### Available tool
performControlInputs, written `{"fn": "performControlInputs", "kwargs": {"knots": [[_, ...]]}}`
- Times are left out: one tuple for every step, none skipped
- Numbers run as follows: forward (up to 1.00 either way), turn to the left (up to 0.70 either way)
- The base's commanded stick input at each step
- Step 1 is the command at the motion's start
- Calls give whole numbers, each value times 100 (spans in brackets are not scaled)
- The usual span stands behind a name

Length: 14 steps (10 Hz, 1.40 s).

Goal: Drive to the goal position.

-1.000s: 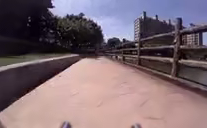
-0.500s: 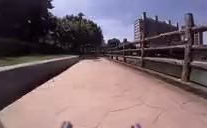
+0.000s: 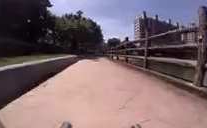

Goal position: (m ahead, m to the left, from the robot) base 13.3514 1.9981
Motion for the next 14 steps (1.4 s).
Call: {"fn": "performControlInputs", "kwargs": {"knots": [[70, 0], [70, 0], [70, 0], [70, 0], [70, 0], [70, 0], [70, 0], [70, 0], [70, 0], [70, 0], [70, 0], [70, 0], [70, 0], [70, 0]]}}
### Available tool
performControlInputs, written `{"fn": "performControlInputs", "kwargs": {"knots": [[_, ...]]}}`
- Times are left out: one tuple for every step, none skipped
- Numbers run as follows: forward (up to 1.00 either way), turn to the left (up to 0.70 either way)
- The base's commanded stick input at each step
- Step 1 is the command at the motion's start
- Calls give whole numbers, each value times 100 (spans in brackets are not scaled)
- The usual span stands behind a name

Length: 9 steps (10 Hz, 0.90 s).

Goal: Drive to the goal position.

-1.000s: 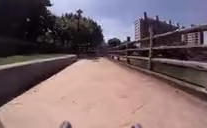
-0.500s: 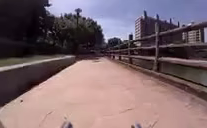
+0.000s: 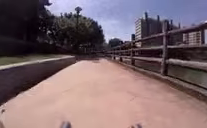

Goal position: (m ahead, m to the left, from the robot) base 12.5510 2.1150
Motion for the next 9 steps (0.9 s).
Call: {"fn": "performControlInputs", "kwargs": {"knots": [[70, 0], [70, 0], [70, 0], [70, 0], [70, 0], [70, 0], [70, 0], [70, 0], [70, 0]]}}
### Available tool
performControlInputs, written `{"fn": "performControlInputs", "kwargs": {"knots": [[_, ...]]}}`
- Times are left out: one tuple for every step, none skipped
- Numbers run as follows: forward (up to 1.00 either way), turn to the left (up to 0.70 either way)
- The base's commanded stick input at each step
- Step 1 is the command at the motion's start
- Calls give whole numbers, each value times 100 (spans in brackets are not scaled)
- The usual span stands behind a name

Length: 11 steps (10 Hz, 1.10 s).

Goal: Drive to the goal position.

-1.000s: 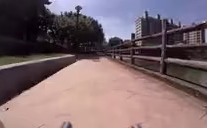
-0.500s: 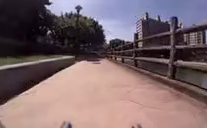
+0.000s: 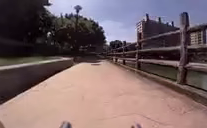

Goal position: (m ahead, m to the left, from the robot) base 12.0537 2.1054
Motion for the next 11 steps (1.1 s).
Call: {"fn": "performControlInputs", "kwargs": {"knots": [[70, 0], [70, 0], [70, 0], [70, 0], [70, 0], [70, 0], [70, 0], [70, 0], [70, 0], [70, 0], [70, 0]]}}
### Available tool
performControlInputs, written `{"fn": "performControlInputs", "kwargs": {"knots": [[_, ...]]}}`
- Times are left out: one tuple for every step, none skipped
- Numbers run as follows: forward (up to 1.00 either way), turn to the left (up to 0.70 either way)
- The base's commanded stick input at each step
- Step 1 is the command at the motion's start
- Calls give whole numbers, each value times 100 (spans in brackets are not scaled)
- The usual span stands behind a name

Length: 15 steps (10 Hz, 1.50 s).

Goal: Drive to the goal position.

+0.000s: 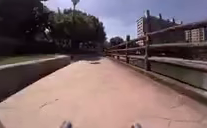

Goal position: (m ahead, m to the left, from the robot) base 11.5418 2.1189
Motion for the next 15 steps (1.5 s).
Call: {"fn": "performControlInputs", "kwargs": {"knots": [[70, 0], [70, 0], [70, 0], [70, 0], [70, 0], [70, 0], [70, 0], [70, 0], [70, 0], [70, 0], [70, 0], [70, 0], [70, 29], [70, 12], [70, 2]]}}
